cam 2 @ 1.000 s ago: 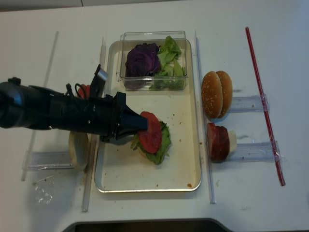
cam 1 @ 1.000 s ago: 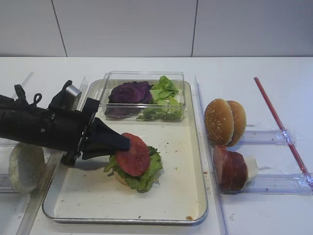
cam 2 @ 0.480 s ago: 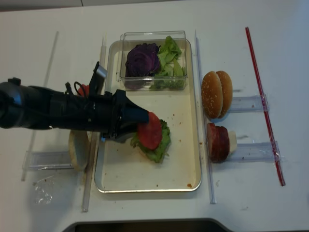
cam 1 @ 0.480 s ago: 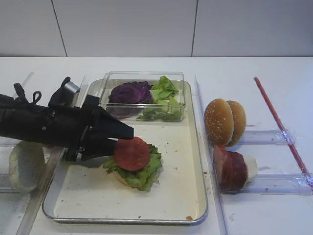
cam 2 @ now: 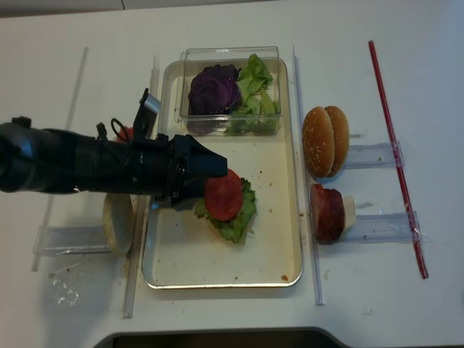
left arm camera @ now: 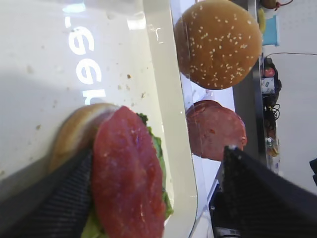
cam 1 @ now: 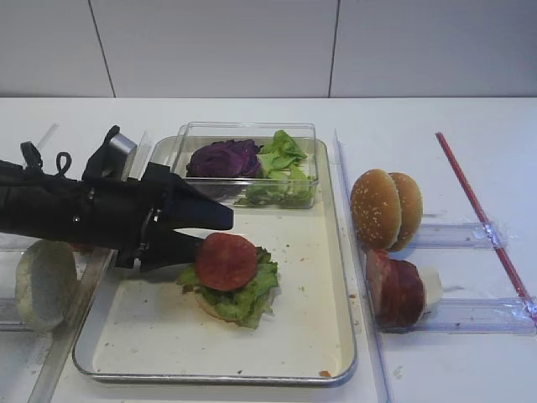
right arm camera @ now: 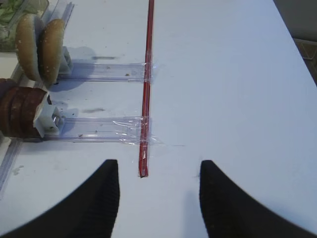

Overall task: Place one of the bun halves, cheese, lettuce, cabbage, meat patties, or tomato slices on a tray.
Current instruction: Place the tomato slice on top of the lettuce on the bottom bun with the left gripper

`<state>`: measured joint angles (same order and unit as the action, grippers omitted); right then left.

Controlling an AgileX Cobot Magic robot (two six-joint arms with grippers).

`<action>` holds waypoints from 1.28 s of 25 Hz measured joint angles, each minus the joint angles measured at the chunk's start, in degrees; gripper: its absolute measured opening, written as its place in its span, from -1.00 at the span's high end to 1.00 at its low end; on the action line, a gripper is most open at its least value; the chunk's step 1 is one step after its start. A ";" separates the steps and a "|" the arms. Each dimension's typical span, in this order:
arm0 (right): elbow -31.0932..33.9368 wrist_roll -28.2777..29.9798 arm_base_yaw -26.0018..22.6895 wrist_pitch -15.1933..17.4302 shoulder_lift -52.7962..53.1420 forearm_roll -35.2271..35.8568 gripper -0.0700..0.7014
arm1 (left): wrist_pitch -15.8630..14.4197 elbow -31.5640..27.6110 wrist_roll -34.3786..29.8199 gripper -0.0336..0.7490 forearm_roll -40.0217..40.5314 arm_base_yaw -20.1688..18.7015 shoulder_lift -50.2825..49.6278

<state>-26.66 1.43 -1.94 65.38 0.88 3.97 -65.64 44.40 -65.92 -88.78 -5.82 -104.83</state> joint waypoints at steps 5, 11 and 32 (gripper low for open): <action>0.00 0.00 0.00 0.00 0.00 0.00 -0.20 | 0.23 0.00 -4.60 -0.32 -3.59 0.00 0.00; 0.00 0.00 0.00 0.00 0.00 0.00 -0.20 | 2.60 0.00 -8.36 -0.32 -6.07 0.00 0.00; 0.00 -0.11 0.00 0.00 0.00 0.00 -0.20 | 3.32 7.86 -16.63 -0.32 3.61 0.00 2.35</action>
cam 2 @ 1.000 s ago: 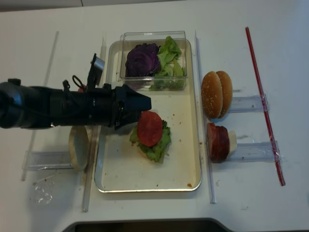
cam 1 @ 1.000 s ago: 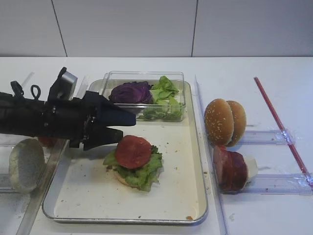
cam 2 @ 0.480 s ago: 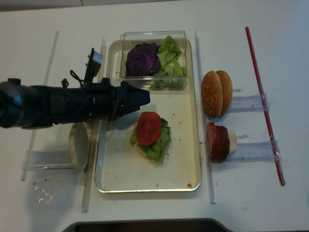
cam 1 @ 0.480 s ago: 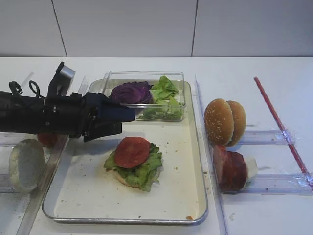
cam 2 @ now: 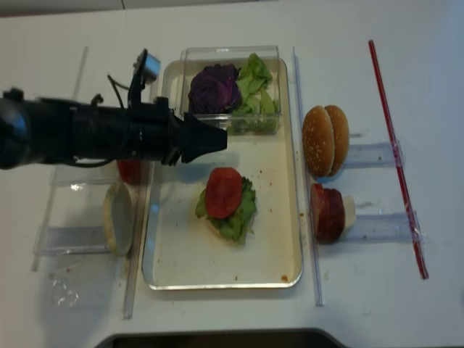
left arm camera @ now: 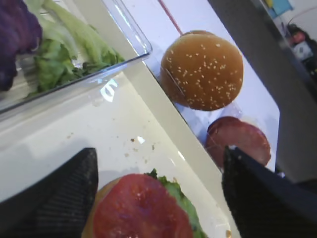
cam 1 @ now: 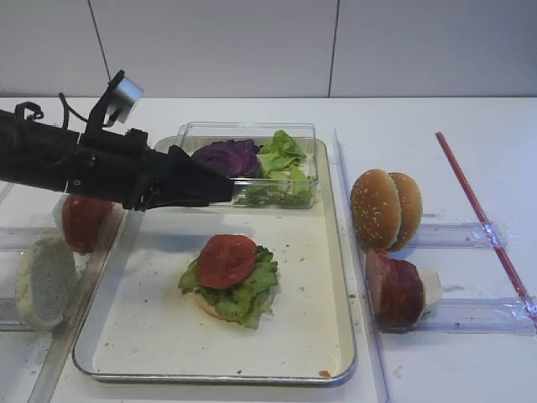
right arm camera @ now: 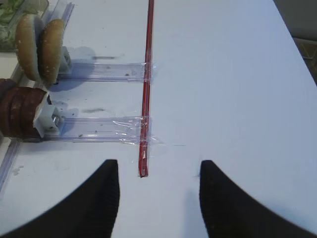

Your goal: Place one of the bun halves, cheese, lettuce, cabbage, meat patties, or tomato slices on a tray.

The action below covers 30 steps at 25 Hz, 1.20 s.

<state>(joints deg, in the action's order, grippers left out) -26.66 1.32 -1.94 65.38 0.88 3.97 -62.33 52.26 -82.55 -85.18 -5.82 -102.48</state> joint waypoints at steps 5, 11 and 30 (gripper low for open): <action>0.00 0.00 0.00 0.00 0.00 0.00 -0.20 | 1.66 5.06 7.86 -0.32 13.57 0.00 2.38; 0.00 0.00 0.00 0.00 0.00 0.00 -0.20 | 2.94 11.62 22.57 -0.32 29.39 0.00 4.57; 0.00 0.00 0.00 0.00 0.00 0.00 -0.20 | -3.33 26.51 66.07 -0.24 68.40 0.00 9.19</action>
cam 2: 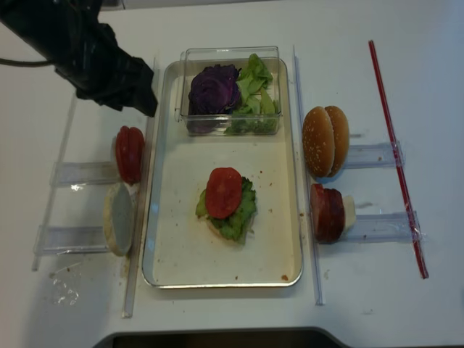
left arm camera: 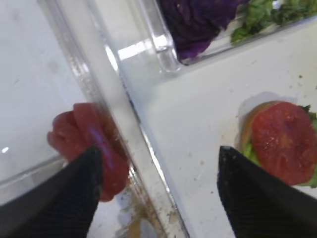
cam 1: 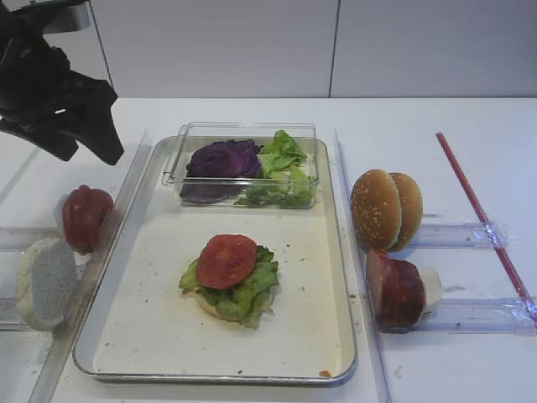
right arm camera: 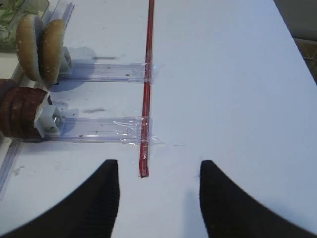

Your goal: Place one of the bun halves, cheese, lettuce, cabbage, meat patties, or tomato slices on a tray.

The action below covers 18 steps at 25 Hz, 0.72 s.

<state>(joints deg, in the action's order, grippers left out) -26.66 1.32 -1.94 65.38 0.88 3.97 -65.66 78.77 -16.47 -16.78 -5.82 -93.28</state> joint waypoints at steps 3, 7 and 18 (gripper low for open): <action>0.00 0.00 0.00 0.00 0.00 0.00 -0.20 | -2.45 0.00 2.68 -0.23 3.54 0.00 0.42; 0.00 0.00 0.00 0.00 0.00 0.00 -0.20 | -4.11 0.00 6.67 -0.20 8.60 0.00 0.46; 0.00 0.00 0.00 0.00 0.00 0.00 -0.20 | -4.74 0.00 11.93 -0.18 14.88 0.00 5.33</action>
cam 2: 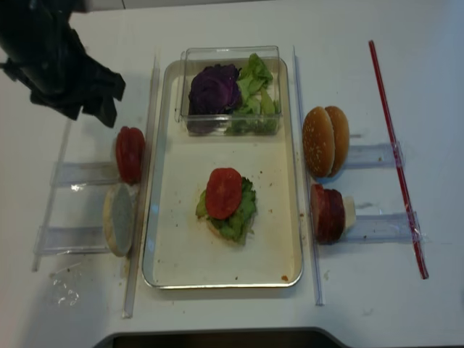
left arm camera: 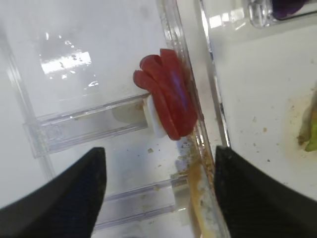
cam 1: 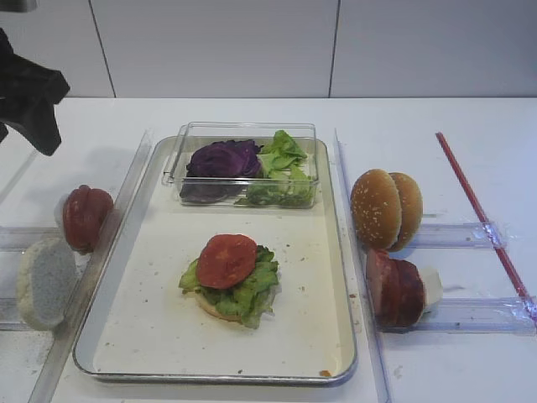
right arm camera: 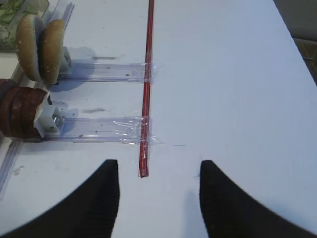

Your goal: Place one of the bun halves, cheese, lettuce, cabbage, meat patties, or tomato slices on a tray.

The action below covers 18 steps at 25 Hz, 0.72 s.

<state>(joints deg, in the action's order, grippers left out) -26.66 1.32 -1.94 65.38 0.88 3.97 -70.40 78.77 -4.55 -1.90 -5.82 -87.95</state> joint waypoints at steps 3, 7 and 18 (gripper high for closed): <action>0.00 0.00 0.00 0.00 0.00 0.00 -0.20 | -0.28 0.00 0.35 -0.18 0.11 0.00 4.00; 0.00 0.00 0.00 0.00 0.00 0.00 -0.20 | -0.55 0.00 0.67 -0.18 0.11 0.00 9.56; 0.00 0.00 0.00 0.00 0.00 0.00 -0.20 | -1.81 0.00 2.13 -0.18 0.11 0.00 27.28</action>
<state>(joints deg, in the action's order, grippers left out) -26.66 1.32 -1.94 65.38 0.88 3.97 -72.21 78.77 -2.42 -1.79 -5.82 -60.68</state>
